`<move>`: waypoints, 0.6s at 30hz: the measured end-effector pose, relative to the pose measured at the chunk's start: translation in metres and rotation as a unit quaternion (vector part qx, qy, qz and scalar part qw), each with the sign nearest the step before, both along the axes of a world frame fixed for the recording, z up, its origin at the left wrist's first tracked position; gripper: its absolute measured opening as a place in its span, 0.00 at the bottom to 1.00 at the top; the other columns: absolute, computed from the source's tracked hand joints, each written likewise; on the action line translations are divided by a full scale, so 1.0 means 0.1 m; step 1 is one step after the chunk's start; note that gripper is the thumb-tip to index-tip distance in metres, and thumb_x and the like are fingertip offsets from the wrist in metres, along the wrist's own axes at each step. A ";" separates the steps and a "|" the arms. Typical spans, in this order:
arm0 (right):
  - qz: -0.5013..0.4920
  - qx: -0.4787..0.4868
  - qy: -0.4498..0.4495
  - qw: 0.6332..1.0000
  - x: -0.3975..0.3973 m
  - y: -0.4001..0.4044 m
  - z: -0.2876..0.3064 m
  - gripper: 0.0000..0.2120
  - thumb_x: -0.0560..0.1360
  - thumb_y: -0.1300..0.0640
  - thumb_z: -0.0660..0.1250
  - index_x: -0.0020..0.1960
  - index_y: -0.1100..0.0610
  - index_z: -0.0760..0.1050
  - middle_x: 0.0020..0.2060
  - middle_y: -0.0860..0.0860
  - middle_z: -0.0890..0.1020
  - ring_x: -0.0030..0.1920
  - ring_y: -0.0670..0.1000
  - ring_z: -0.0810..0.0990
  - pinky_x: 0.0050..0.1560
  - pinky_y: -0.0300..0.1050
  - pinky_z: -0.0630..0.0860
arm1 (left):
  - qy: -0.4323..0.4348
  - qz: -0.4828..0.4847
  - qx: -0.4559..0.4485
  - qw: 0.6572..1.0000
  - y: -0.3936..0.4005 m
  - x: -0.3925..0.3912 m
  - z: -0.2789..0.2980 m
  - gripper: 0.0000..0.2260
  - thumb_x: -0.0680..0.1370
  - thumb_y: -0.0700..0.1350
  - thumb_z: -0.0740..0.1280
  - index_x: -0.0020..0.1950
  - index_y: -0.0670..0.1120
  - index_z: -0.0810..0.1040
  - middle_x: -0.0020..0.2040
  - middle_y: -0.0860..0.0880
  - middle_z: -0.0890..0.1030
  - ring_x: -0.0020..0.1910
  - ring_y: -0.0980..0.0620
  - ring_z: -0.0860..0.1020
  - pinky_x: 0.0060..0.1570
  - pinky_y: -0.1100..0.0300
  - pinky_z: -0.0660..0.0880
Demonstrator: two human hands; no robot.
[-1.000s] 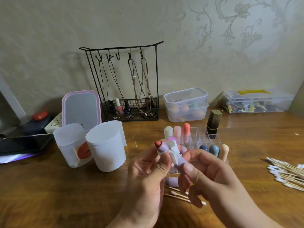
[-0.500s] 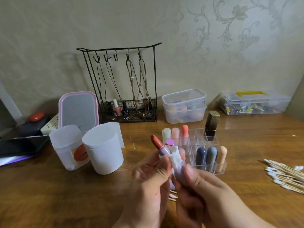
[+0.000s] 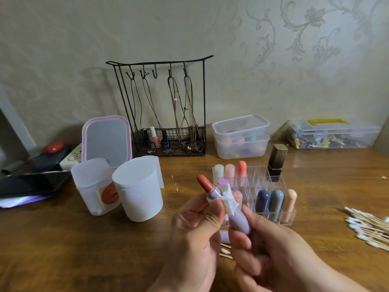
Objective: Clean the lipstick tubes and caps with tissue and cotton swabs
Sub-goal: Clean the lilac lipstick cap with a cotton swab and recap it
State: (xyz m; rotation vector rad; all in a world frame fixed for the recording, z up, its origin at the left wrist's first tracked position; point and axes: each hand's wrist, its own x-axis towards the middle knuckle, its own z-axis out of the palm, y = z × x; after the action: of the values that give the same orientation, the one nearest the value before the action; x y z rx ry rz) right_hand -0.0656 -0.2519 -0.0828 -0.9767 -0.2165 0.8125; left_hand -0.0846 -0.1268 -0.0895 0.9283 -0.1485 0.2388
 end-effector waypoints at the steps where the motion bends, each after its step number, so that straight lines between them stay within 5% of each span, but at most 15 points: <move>1: -0.002 -0.034 -0.016 0.999 0.03 -0.02 -0.03 0.19 0.70 0.45 0.72 0.35 0.61 0.78 0.25 0.57 0.67 0.18 0.50 0.64 0.23 0.36 0.57 | -0.002 0.007 0.001 1.000 0.01 0.00 0.01 0.24 0.57 0.54 0.82 0.47 0.44 0.85 0.43 0.42 0.84 0.37 0.45 0.82 0.32 0.57 0.79; 4: -0.070 -0.133 -0.218 0.964 0.03 -0.06 -0.04 0.19 0.68 0.36 0.67 0.39 0.53 0.79 0.26 0.52 0.75 0.23 0.47 0.71 0.23 0.34 0.64 | -0.014 0.023 -0.002 1.000 0.01 0.02 0.03 0.21 0.59 0.53 0.81 0.45 0.43 0.86 0.42 0.43 0.84 0.43 0.48 0.83 0.41 0.59 0.78; 6: -0.056 -0.156 -0.249 0.954 0.01 -0.07 -0.04 0.18 0.68 0.36 0.68 0.35 0.51 0.77 0.25 0.50 0.72 0.23 0.48 0.68 0.24 0.35 0.63 | -0.008 0.019 -0.009 1.000 0.01 0.02 0.03 0.20 0.59 0.52 0.82 0.46 0.43 0.86 0.47 0.43 0.84 0.47 0.46 0.83 0.44 0.58 0.78; 9: 0.070 0.016 0.019 0.997 0.04 -0.06 -0.02 0.15 0.69 0.43 0.72 0.35 0.55 0.79 0.26 0.51 0.69 0.22 0.50 0.65 0.24 0.40 0.60 | 0.009 -0.012 -0.011 1.000 0.02 -0.01 0.02 0.24 0.59 0.53 0.82 0.50 0.44 0.85 0.54 0.40 0.82 0.45 0.42 0.82 0.41 0.54 0.80; 11: 0.115 0.103 0.090 0.984 0.05 -0.05 0.04 0.17 0.77 0.45 0.68 0.48 0.59 0.81 0.30 0.53 0.76 0.22 0.51 0.72 0.24 0.39 0.66 | 0.010 -0.015 -0.006 1.000 0.03 -0.02 0.03 0.23 0.59 0.53 0.82 0.50 0.44 0.85 0.49 0.41 0.83 0.40 0.44 0.82 0.35 0.56 0.80; 12: 0.082 0.074 0.076 0.991 0.06 -0.04 0.00 0.19 0.75 0.45 0.69 0.52 0.62 0.79 0.31 0.56 0.77 0.21 0.52 0.74 0.22 0.38 0.67 | 0.001 -0.006 -0.013 1.000 0.03 -0.02 0.03 0.22 0.59 0.52 0.82 0.48 0.43 0.85 0.47 0.42 0.84 0.40 0.45 0.82 0.35 0.57 0.79; 14: -0.020 -0.085 -0.130 0.988 0.06 -0.07 -0.04 0.26 0.67 0.37 0.72 0.53 0.56 0.78 0.33 0.58 0.79 0.24 0.51 0.75 0.22 0.36 0.68 | -0.010 0.017 -0.021 1.000 0.03 -0.03 0.04 0.19 0.59 0.51 0.81 0.45 0.43 0.86 0.43 0.43 0.85 0.40 0.48 0.83 0.38 0.58 0.79; 16: -0.089 -0.171 -0.353 0.915 0.02 -0.07 -0.10 0.22 0.66 0.31 0.70 0.51 0.44 0.79 0.39 0.54 0.84 0.31 0.48 0.77 0.30 0.35 0.70 | -0.011 0.031 -0.007 0.999 0.02 -0.04 0.05 0.20 0.58 0.54 0.80 0.45 0.44 0.86 0.41 0.44 0.85 0.40 0.50 0.84 0.38 0.59 0.79; 18: -0.105 -0.184 -0.388 0.897 0.05 -0.08 -0.19 0.19 0.69 0.34 0.66 0.49 0.47 0.79 0.34 0.50 0.81 0.32 0.47 0.73 0.32 0.40 0.67 | -0.011 0.034 -0.009 0.999 -0.01 -0.03 0.05 0.22 0.58 0.55 0.81 0.46 0.44 0.86 0.43 0.44 0.85 0.42 0.49 0.83 0.41 0.60 0.78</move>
State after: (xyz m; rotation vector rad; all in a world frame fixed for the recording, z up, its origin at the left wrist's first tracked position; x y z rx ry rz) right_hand -0.0602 -0.2603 -0.1020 -1.6296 -0.6471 0.2230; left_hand -0.0878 -0.1274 -0.0845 0.9139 -0.1355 0.3133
